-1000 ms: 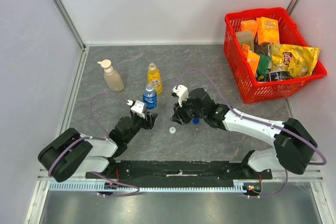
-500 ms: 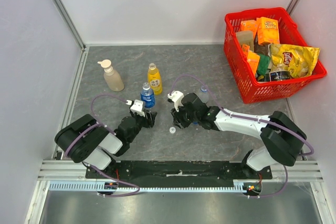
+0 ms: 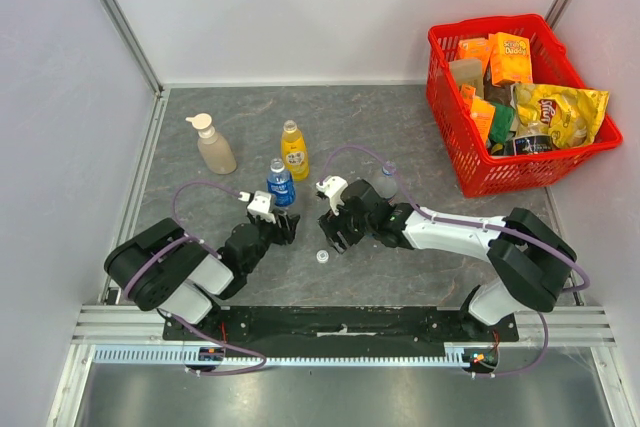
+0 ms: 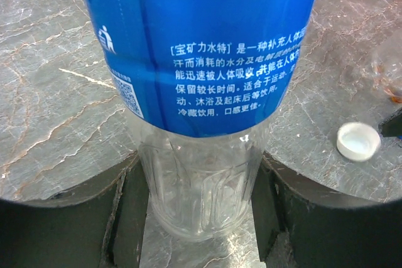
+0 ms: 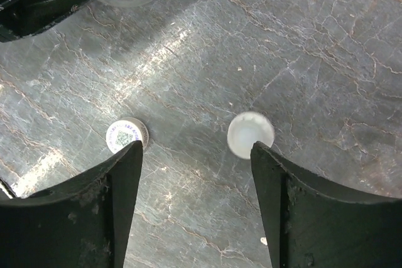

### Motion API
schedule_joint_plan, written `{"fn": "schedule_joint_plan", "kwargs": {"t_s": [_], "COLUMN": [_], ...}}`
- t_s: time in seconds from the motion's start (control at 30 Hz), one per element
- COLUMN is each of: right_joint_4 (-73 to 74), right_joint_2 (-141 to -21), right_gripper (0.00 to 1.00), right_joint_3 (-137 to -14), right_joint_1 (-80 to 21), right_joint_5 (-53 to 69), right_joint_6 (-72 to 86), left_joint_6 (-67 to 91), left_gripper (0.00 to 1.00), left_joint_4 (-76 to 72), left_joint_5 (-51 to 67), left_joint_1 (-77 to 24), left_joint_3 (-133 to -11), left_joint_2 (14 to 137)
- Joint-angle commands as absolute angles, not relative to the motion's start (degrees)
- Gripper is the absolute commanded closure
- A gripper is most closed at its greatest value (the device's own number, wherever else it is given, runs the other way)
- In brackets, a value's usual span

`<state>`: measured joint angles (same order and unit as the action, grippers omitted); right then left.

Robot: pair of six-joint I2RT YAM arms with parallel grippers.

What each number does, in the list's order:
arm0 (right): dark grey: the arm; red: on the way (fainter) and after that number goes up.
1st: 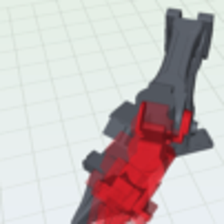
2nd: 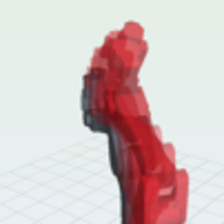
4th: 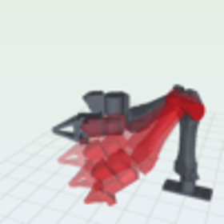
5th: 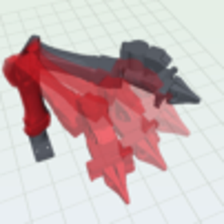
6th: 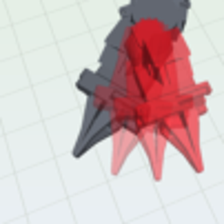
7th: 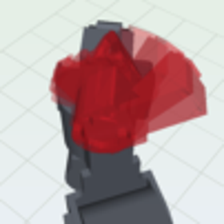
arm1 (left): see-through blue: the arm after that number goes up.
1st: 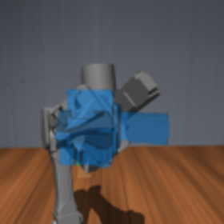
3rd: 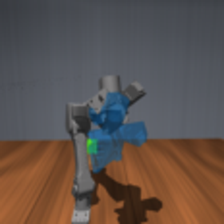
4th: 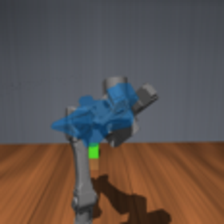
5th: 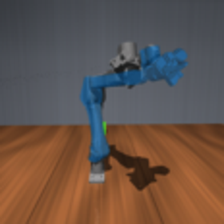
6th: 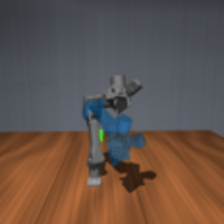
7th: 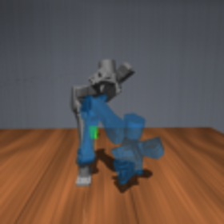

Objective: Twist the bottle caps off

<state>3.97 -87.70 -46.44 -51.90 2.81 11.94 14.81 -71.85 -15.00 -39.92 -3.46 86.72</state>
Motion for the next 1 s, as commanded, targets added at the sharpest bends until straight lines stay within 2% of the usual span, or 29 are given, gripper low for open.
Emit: {"fn": "schedule_joint_plan", "kwargs": {"t_s": [0.0, 0.1, 0.23, 0.77, 0.97], "right_joint_4": [3.25, 3.34, 3.25, 3.78, 3.78], "right_joint_2": [-86.66, -86.14, -85.08, -82.44, -81.83], "right_gripper": [0.21, 0.16, 0.12, 0.07, 0.06], "right_joint_3": [-48.69, -48.69, -48.6, -49.13, -48.96], "right_joint_1": [-52.12, -52.21, -52.21, -52.12, -52.21], "right_joint_5": [1.32, 1.23, 1.23, 1.76, 1.58], "right_joint_6": [11.34, 11.34, 11.34, 10.9, 10.72], "left_joint_6": [17.05, 16.88, 16.79, 19.16, 19.95], "left_gripper": [0.98, 0.98, 0.9, 0.44, 0.33], "left_joint_4": [-70.84, -69.96, -68.21, -58.89, -56.08], "left_joint_5": [-17.14, -17.67, -18.37, -20.82, -23.02], "left_joint_1": [-40.69, -41.22, -41.75, -44.03, -45.52], "left_joint_3": [-2.37, -2.9, -3.69, -4.83, -5.27], "left_joint_2": [85.69, 85.96, 85.96, 82.27, 81.56]}}
